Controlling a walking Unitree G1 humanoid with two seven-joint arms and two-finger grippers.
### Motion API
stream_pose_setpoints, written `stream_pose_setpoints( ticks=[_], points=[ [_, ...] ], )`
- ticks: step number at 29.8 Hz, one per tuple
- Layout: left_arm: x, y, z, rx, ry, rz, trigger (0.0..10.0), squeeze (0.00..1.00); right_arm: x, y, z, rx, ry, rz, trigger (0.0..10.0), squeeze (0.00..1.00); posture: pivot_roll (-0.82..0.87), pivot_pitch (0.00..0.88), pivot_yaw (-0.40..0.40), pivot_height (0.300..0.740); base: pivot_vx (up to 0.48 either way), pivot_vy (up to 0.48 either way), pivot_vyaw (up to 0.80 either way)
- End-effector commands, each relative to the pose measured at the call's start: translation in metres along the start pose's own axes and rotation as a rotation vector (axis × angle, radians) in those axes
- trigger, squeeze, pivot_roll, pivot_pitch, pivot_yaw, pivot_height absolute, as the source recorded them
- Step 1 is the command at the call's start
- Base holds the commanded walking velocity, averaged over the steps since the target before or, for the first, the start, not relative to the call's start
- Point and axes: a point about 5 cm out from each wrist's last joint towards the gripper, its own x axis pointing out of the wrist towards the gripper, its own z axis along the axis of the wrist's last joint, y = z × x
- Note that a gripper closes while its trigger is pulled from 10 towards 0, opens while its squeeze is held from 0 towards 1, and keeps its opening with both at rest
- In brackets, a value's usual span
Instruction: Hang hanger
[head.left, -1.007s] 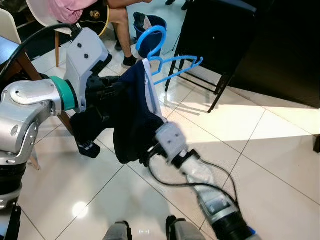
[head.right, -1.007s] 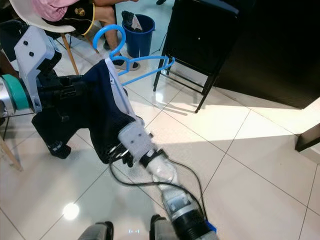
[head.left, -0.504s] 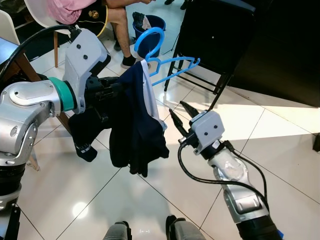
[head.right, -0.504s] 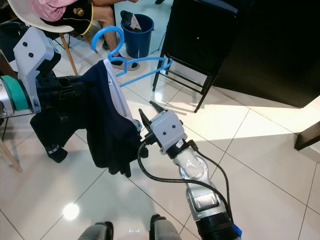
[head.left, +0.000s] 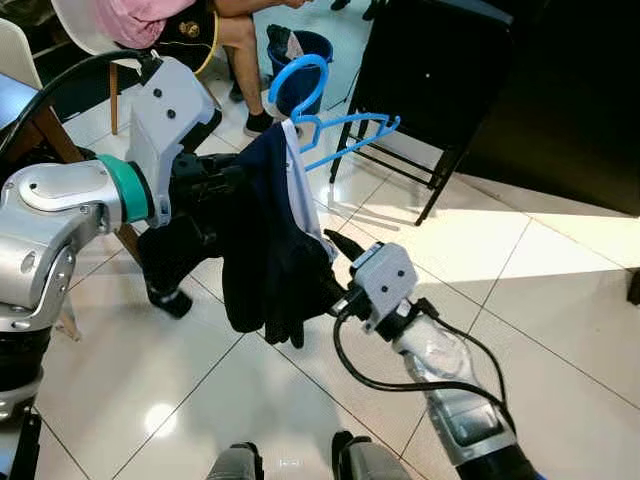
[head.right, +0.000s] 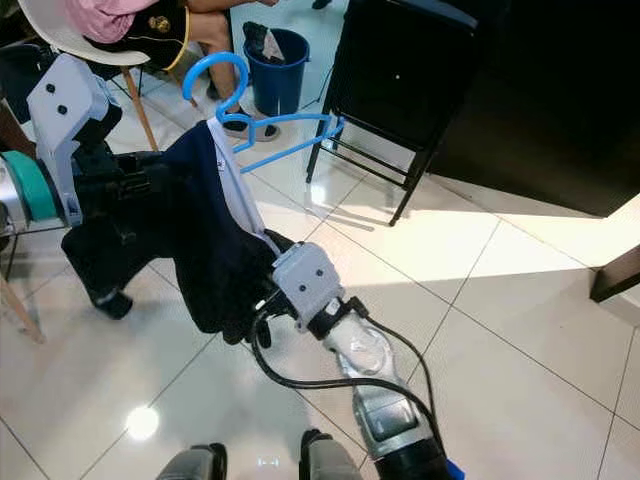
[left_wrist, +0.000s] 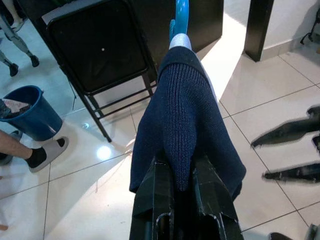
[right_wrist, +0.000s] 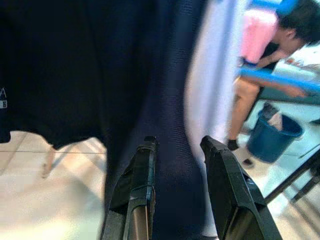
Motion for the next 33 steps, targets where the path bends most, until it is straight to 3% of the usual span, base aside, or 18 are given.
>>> stream_pose_setpoints(
  ticks=[1,9,16,24,26,29,33],
  points=[
    [-0.001,0.001,0.006,0.022,-0.024,0.001,10.0,0.0,-0.001,0.007,-0.01,0.016,0.039,0.028,10.0,0.0,0.07,0.129,0.033,0.74,0.0,0.0,0.0],
    [-0.002,0.001,0.008,0.017,-0.03,0.002,10.0,0.0,0.01,0.014,-0.021,0.02,0.065,0.022,10.0,0.0,0.08,0.126,0.031,0.74,0.0,0.0,0.0],
    [-0.003,0.0,0.008,0.015,-0.034,0.0,10.0,0.0,0.021,-0.005,-0.019,-0.013,0.06,-0.106,10.0,0.0,0.08,0.126,0.026,0.74,0.0,0.0,0.0],
    [-0.004,0.0,0.008,0.014,-0.032,0.003,10.0,0.0,0.015,-0.019,-0.011,-0.041,0.029,-0.138,10.0,0.0,0.08,0.129,0.025,0.74,0.0,0.0,0.0],
    [-0.004,0.001,0.007,0.013,-0.03,0.005,10.0,0.0,0.007,-0.031,-0.002,-0.071,-0.002,-0.16,10.0,0.0,0.07,0.133,0.028,0.74,0.0,0.0,0.0],
    [-0.004,0.001,0.007,0.011,-0.029,0.005,10.0,0.0,0.001,-0.037,0.001,-0.094,-0.012,-0.173,10.0,0.0,0.07,0.134,0.03,0.74,0.0,0.0,0.0],
    [-0.003,0.0,0.007,0.01,-0.032,0.001,10.0,0.0,-0.001,-0.032,-0.002,-0.079,-0.007,-0.146,10.0,0.0,0.07,0.134,0.034,0.74,0.0,0.0,0.0]
  ],
)
